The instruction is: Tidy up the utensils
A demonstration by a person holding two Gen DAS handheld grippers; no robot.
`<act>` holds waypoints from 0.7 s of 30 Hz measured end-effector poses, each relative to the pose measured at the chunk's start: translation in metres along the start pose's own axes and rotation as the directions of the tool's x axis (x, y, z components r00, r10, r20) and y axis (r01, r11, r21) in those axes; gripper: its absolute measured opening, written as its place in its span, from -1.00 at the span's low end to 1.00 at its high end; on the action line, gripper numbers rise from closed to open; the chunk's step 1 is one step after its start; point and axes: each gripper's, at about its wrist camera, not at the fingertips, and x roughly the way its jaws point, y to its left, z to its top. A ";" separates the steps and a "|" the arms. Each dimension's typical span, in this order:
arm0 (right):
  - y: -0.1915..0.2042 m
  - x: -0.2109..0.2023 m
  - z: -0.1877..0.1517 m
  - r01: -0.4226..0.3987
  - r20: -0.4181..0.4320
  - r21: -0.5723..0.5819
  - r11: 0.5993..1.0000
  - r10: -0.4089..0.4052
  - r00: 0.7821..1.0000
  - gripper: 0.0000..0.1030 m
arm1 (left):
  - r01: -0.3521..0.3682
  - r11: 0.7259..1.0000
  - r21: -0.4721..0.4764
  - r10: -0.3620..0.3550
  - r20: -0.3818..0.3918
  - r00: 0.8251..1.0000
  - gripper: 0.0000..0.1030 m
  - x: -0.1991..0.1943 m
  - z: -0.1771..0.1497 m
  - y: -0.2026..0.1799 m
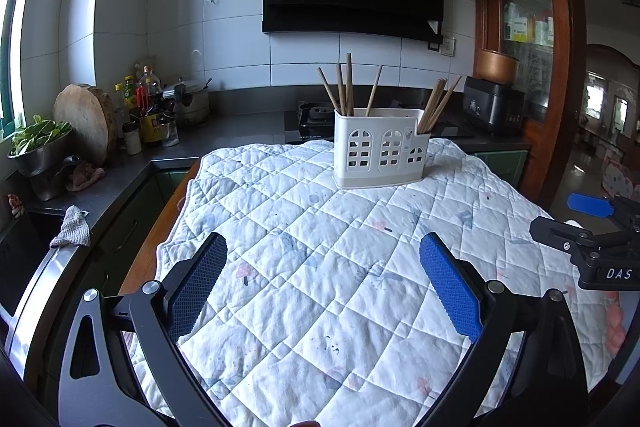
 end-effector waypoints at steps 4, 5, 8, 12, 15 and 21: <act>0.002 0.002 -0.001 -0.002 -0.004 -0.006 1.000 0.002 1.000 0.87 | 0.003 1.000 0.003 -0.003 -0.007 1.000 0.87 0.002 -0.001 0.000; 0.002 0.002 -0.001 -0.001 -0.005 -0.007 1.000 0.001 1.000 0.87 | 0.004 1.000 0.003 -0.004 -0.007 1.000 0.87 0.002 -0.001 0.000; 0.002 0.002 -0.002 -0.004 -0.005 -0.007 1.000 0.004 1.000 0.87 | 0.001 1.000 0.003 -0.001 -0.007 1.000 0.87 0.002 -0.001 0.000; 0.002 0.003 -0.002 -0.003 -0.003 -0.003 1.000 0.003 1.000 0.87 | 0.002 1.000 0.000 -0.002 -0.005 1.000 0.87 0.003 -0.002 0.000; 0.002 0.003 -0.002 -0.005 -0.003 -0.006 1.000 0.005 1.000 0.87 | 0.002 1.000 0.001 -0.002 -0.005 1.000 0.87 0.003 -0.002 0.000; 0.002 0.001 -0.002 -0.007 0.000 -0.004 1.000 0.007 1.000 0.87 | 0.004 1.000 0.004 -0.004 -0.005 1.000 0.87 0.003 -0.003 0.000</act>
